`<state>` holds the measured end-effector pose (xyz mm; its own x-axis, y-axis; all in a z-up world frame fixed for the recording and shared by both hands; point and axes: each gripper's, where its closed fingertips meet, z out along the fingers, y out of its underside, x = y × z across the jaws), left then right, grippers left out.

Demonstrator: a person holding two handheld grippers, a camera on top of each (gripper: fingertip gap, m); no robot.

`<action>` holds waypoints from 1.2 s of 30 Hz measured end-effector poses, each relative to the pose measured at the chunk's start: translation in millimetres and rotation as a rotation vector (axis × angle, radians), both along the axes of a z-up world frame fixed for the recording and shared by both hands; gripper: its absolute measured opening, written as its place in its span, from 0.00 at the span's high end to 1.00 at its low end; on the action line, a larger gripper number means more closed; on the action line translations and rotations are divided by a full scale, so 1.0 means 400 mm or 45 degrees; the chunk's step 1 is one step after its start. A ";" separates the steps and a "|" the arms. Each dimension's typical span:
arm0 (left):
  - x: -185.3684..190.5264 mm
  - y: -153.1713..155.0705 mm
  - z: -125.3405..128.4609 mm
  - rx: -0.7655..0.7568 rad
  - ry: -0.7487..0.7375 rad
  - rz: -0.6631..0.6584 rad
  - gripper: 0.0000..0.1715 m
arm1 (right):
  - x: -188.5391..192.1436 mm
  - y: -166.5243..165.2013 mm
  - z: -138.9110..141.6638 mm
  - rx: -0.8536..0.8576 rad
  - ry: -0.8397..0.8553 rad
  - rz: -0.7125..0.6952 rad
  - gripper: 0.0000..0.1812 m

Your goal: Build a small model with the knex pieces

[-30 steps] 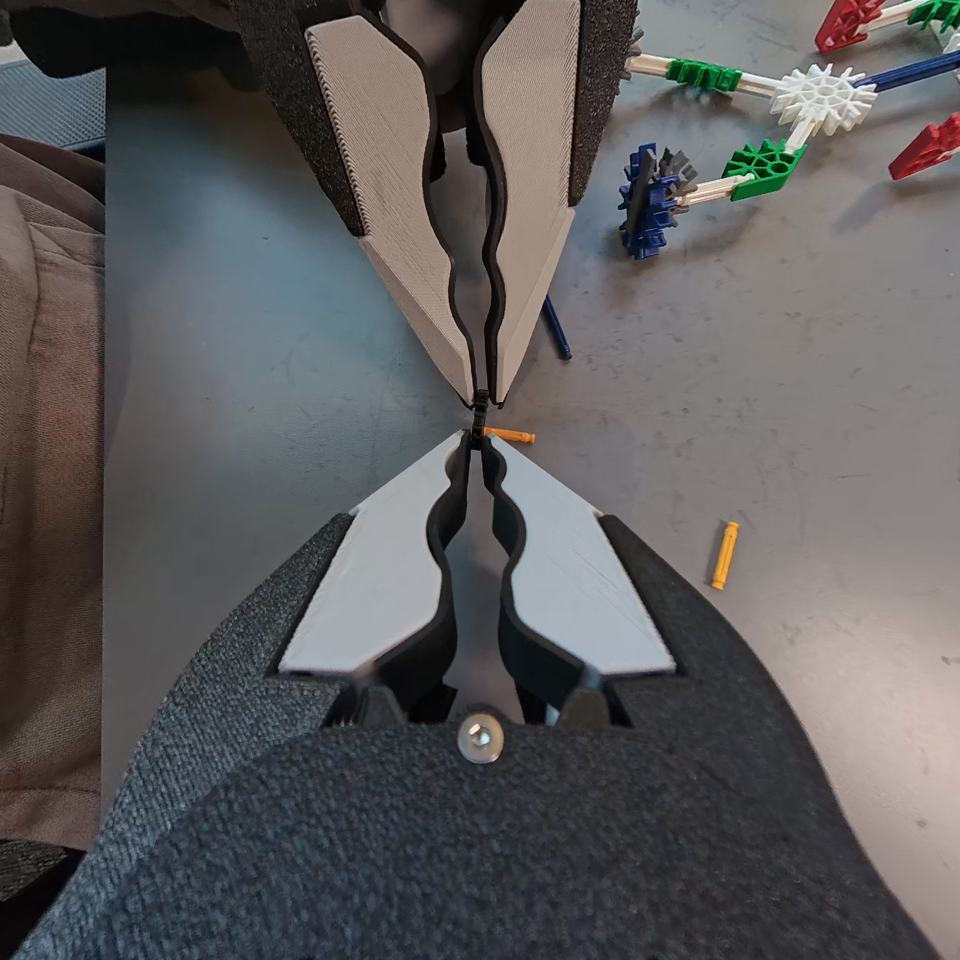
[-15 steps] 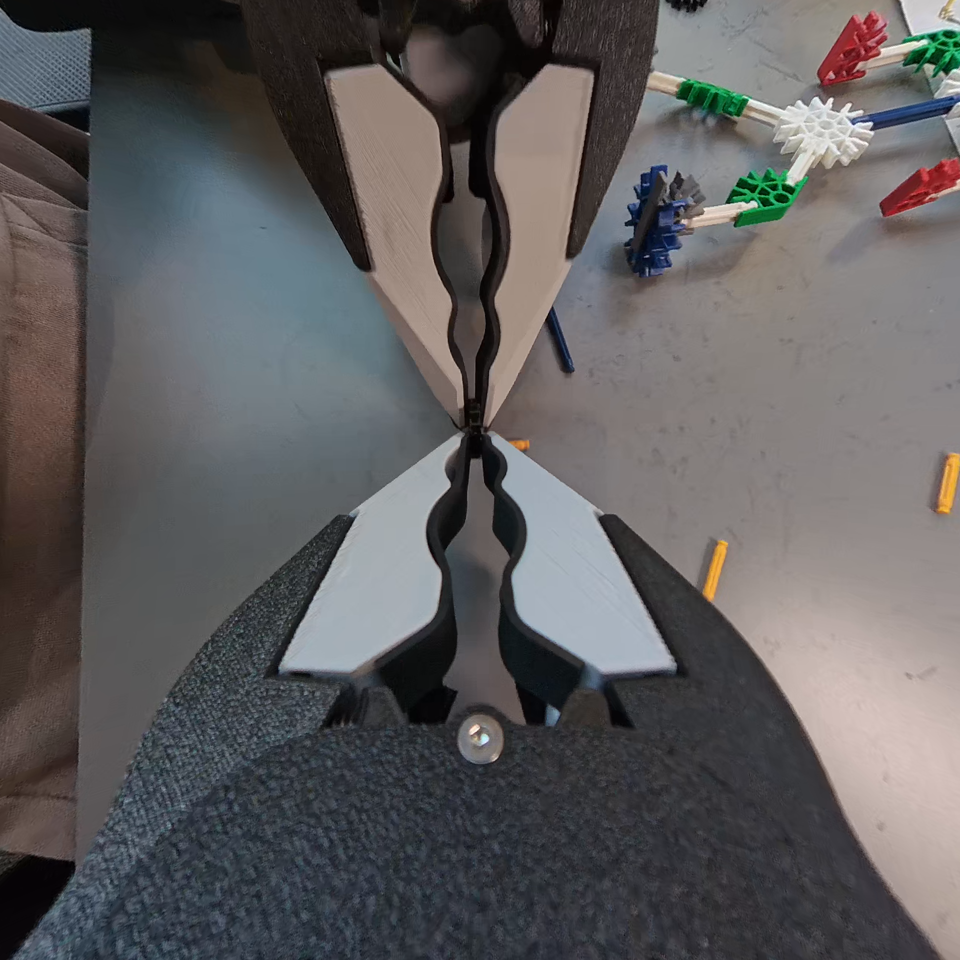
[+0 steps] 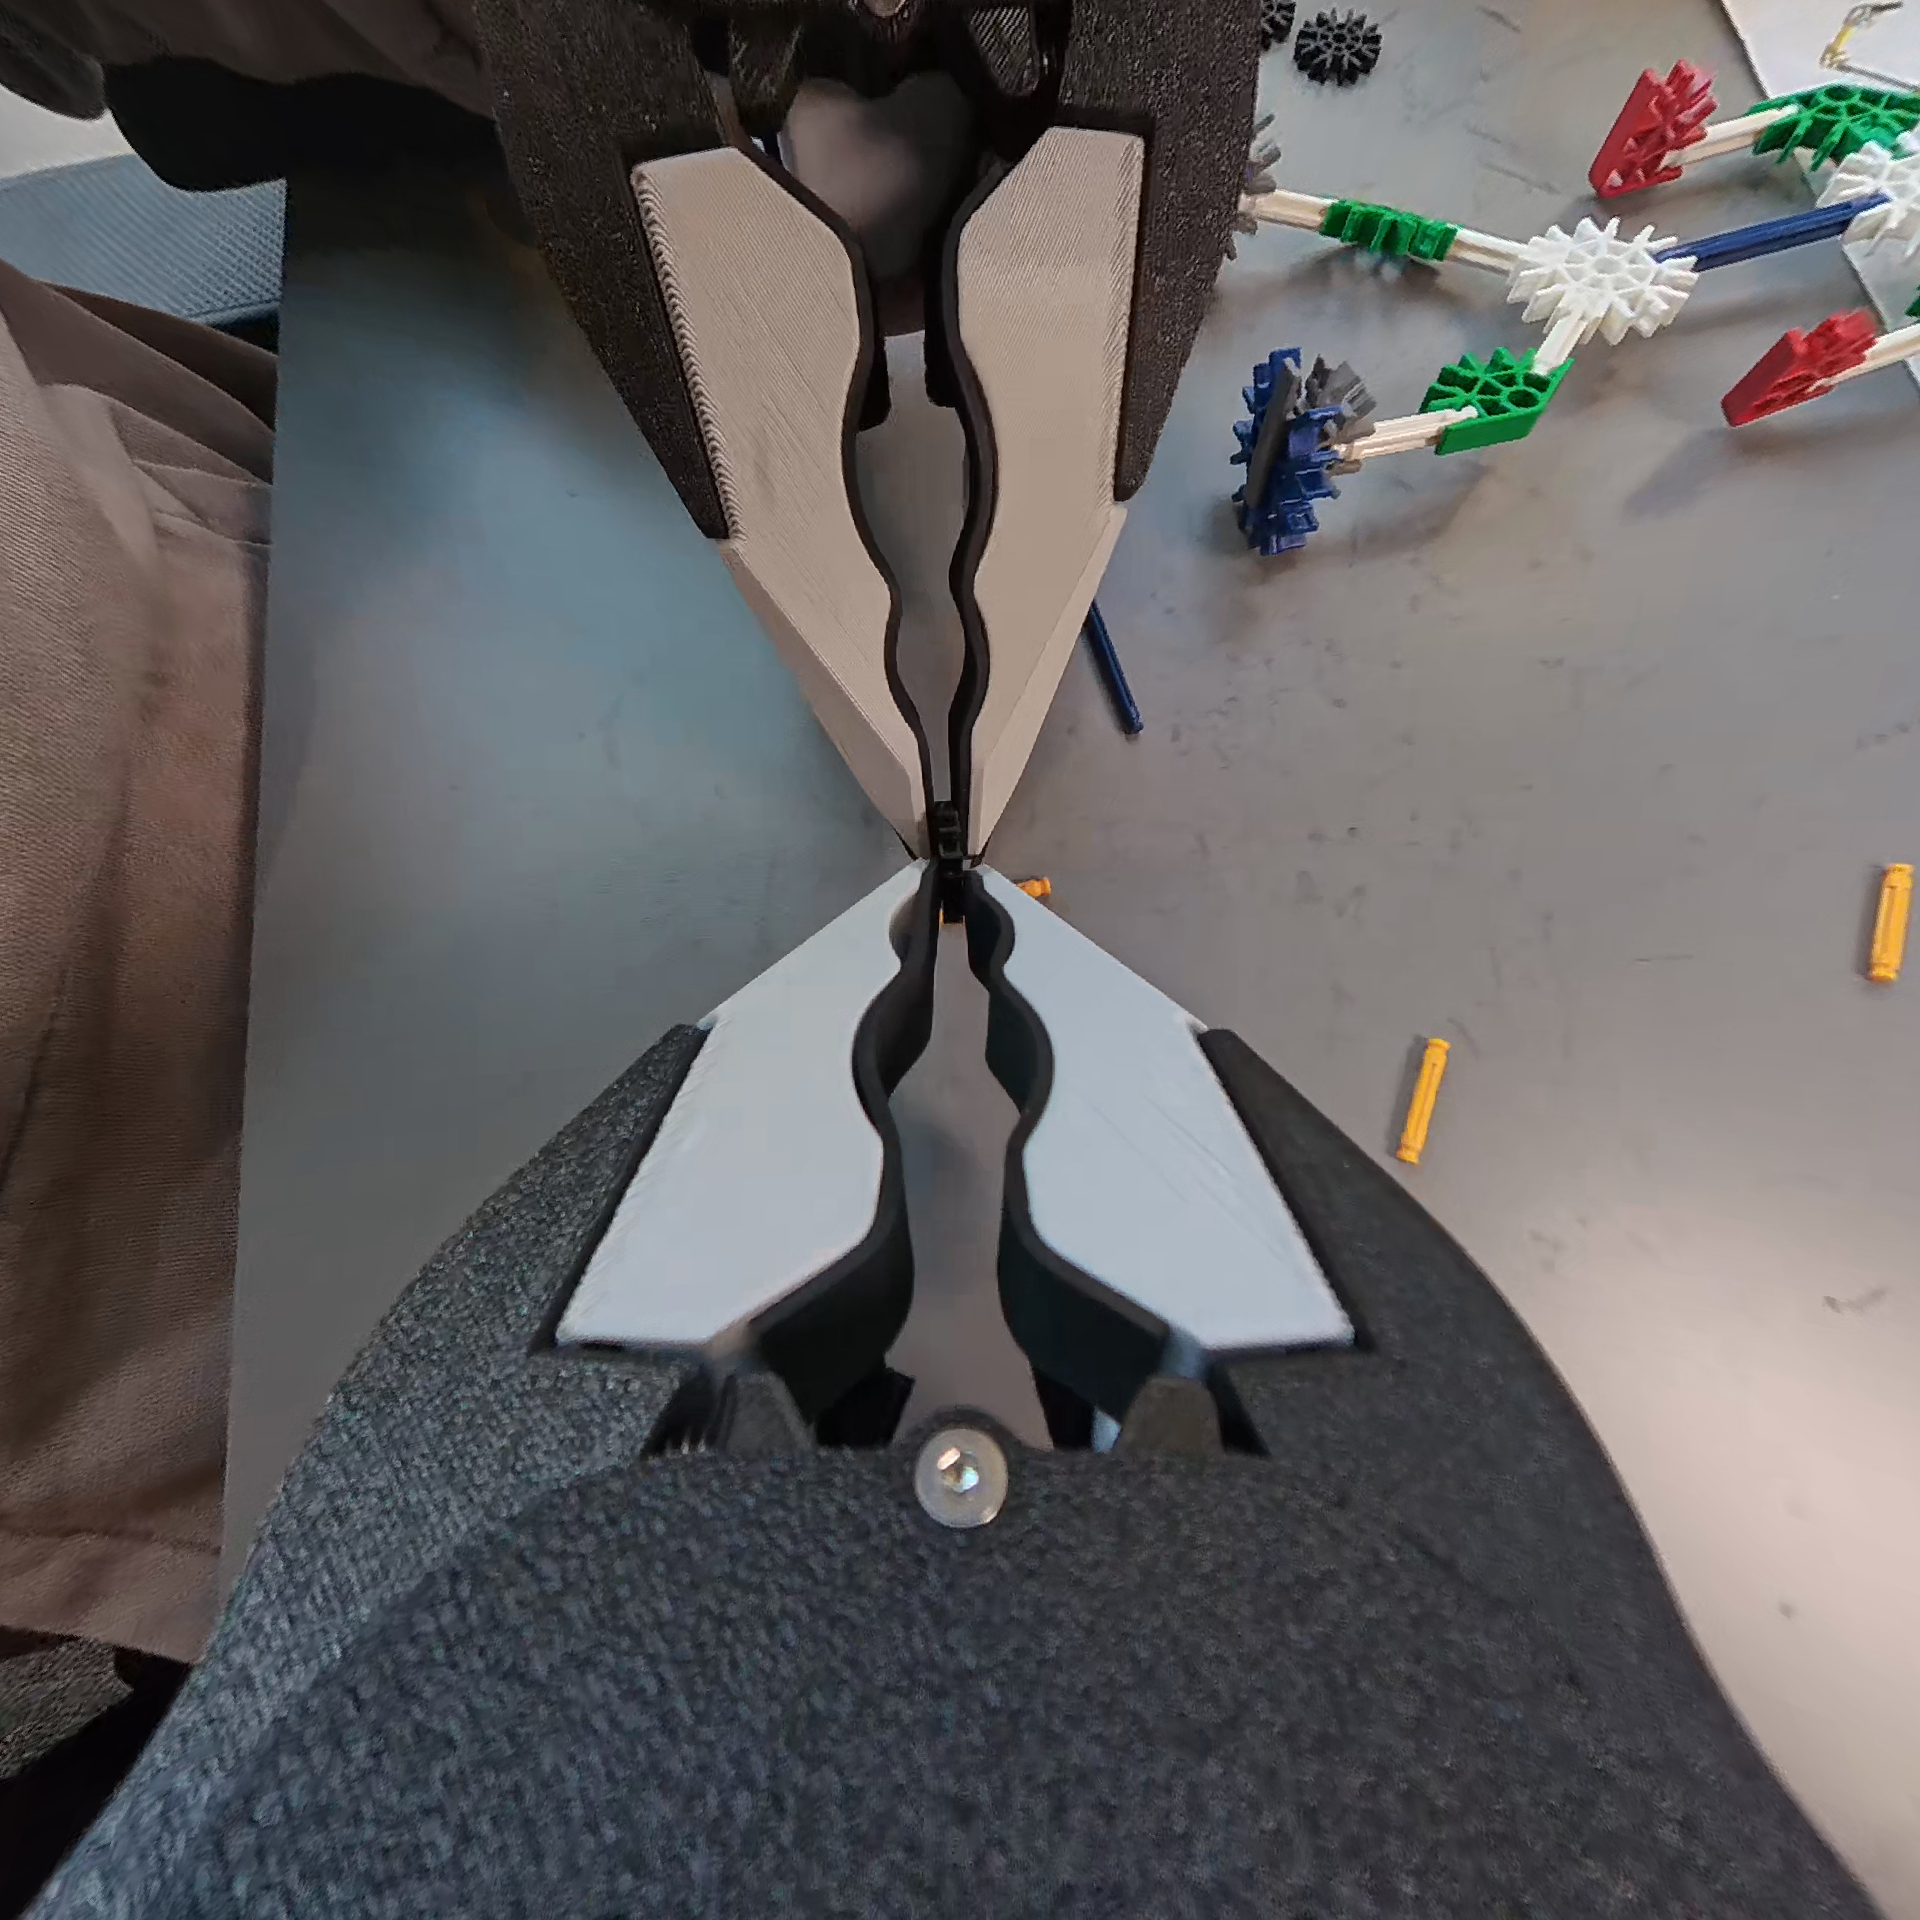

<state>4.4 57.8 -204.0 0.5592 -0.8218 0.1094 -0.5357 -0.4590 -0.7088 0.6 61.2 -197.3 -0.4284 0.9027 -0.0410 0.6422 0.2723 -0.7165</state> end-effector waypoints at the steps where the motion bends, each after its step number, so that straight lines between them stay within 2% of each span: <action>1: 0.001 0.000 0.001 0.003 0.004 -0.002 0.99 | 0.001 0.001 -0.001 0.002 -0.001 0.002 0.99; 20: 0.007 -0.002 -0.020 -0.029 0.040 -0.001 0.99 | 0.012 0.002 -0.029 0.051 -0.073 0.044 0.99; 28: -0.010 -0.011 -0.004 -0.064 0.023 -0.002 0.99 | 0.001 0.004 -0.006 0.013 0.002 0.049 0.97; 36: -0.033 -0.037 -0.001 -0.108 0.070 -0.044 0.99 | -0.024 -0.029 -0.015 0.049 0.030 0.101 0.97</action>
